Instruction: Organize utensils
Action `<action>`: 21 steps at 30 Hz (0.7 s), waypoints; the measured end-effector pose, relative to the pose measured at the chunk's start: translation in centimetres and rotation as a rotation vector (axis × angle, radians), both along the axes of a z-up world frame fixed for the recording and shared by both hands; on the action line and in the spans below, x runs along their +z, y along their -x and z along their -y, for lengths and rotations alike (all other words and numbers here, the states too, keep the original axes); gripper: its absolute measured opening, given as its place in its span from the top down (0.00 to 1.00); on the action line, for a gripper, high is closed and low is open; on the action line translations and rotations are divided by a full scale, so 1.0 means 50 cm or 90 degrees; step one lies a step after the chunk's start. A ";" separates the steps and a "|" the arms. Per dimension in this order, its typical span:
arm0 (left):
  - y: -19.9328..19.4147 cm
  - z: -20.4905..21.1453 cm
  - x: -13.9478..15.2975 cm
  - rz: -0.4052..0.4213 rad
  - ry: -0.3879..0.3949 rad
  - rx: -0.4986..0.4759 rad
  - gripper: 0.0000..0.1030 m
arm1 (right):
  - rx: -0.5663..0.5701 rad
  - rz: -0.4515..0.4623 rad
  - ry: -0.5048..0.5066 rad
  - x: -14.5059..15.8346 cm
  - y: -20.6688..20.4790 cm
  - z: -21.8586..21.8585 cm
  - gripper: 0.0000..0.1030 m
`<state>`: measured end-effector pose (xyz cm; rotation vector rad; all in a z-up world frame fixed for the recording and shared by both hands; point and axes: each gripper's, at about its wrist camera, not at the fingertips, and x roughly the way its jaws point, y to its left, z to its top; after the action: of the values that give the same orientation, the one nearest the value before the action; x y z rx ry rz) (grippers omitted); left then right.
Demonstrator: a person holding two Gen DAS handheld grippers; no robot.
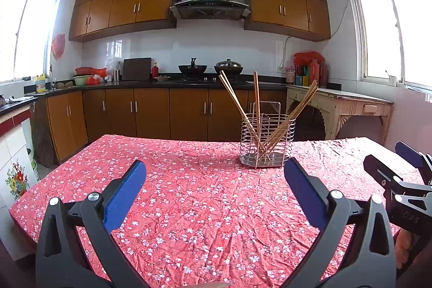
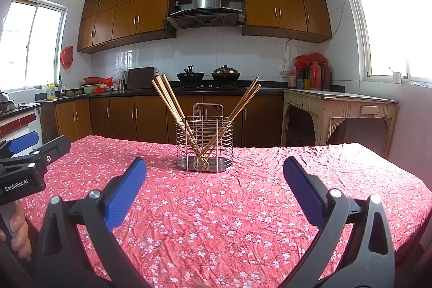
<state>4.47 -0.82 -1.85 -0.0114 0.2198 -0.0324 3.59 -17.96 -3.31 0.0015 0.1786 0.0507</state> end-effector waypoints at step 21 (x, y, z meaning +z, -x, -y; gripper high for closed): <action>0.003 0.009 0.001 0.003 0.001 0.007 0.02 | 0.000 0.000 -0.002 -0.002 -0.001 0.003 0.04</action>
<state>4.34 -1.26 -1.81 -0.0146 0.2151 -0.0216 3.64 -18.13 -3.39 0.0042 0.1785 0.0505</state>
